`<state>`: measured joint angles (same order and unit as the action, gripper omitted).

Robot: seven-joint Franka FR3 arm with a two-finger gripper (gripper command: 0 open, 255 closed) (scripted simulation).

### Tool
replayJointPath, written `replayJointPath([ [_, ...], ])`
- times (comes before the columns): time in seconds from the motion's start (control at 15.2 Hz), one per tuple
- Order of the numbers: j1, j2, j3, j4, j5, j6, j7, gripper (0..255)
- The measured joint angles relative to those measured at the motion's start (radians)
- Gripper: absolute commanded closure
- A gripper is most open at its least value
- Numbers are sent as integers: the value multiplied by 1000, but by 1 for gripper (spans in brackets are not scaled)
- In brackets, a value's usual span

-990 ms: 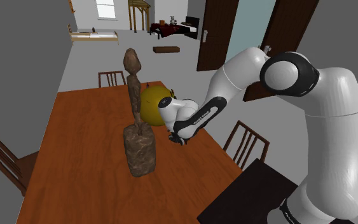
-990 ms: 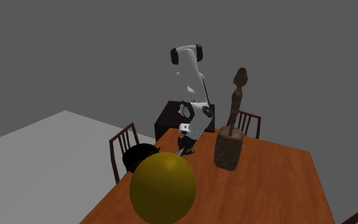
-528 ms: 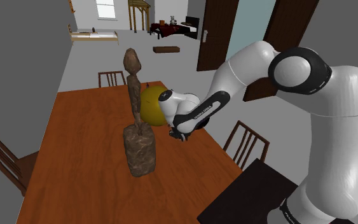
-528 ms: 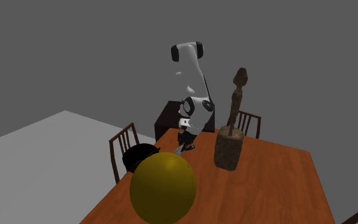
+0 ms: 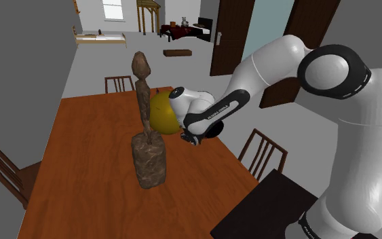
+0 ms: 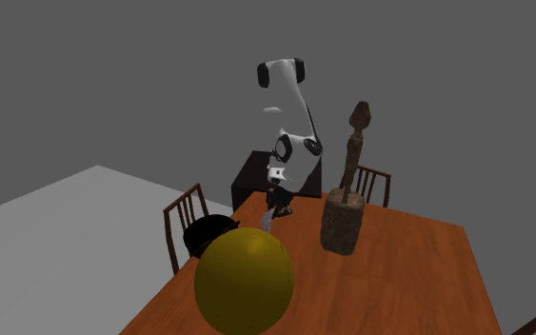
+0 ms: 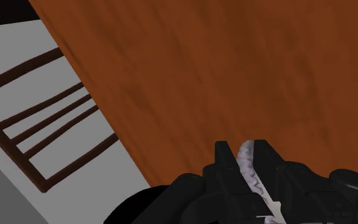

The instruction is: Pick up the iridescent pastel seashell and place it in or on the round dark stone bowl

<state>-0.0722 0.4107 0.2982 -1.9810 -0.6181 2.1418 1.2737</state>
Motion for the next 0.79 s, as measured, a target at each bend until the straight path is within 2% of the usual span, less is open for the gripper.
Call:
replayJointPath([
  [0.79, -13, -100, 25, 28, 67, -105, -77, 255],
])
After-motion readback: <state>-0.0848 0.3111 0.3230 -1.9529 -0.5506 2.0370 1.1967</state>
